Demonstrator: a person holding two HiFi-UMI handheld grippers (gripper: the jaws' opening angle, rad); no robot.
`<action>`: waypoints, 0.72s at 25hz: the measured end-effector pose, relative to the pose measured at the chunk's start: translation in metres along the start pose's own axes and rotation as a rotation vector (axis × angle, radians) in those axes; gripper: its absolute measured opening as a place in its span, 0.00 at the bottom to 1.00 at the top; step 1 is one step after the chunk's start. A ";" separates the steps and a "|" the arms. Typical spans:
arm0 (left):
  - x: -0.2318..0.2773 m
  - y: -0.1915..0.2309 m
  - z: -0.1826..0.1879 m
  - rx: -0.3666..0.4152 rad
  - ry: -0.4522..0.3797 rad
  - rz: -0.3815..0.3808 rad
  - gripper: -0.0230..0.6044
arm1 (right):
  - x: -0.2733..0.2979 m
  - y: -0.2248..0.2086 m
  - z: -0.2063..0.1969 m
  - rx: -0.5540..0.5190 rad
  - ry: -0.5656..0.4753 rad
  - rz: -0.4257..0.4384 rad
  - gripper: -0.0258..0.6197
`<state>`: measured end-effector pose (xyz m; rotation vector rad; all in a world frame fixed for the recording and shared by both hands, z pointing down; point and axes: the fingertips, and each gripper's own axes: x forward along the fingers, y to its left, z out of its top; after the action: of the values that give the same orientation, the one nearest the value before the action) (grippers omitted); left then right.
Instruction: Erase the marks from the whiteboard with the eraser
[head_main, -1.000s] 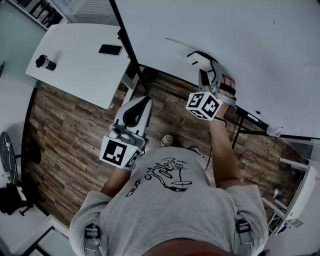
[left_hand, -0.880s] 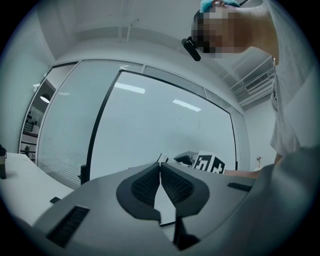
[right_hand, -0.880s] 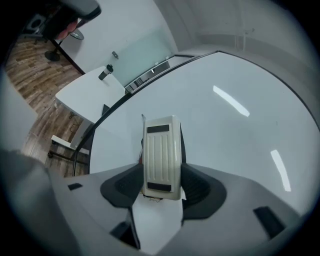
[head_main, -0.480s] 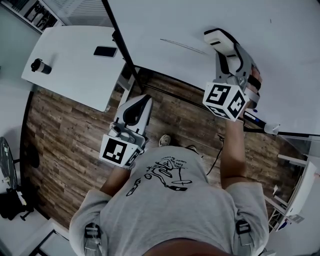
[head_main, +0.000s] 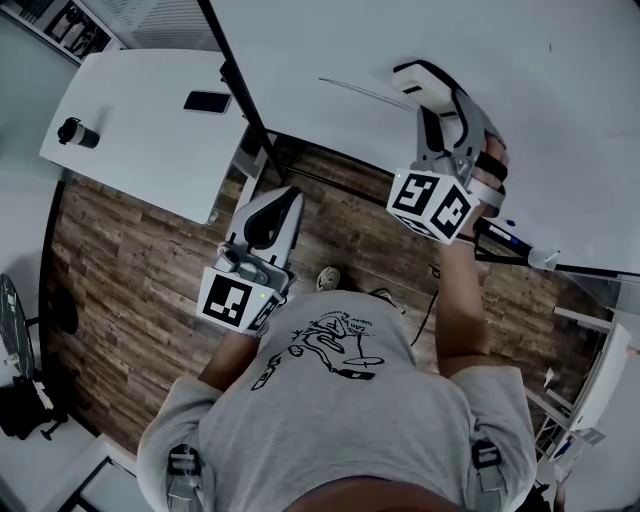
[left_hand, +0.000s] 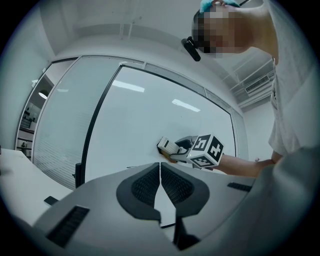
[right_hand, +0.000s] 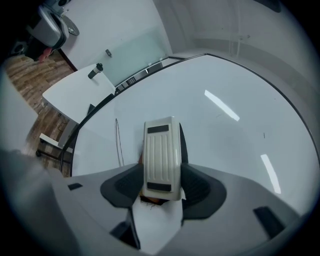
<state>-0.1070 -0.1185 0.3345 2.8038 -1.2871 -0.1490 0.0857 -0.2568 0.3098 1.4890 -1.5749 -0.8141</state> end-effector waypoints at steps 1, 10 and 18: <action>0.001 0.000 0.000 0.000 0.000 -0.001 0.08 | 0.002 0.006 0.000 0.000 -0.004 0.007 0.41; -0.007 0.006 0.000 -0.001 0.006 0.025 0.08 | 0.022 0.075 -0.003 -0.052 -0.028 0.051 0.41; -0.021 0.012 -0.003 -0.006 0.017 0.053 0.08 | 0.026 0.095 -0.002 -0.068 -0.055 0.044 0.41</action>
<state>-0.1290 -0.1099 0.3403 2.7568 -1.3543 -0.1264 0.0425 -0.2735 0.3974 1.3891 -1.5993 -0.8815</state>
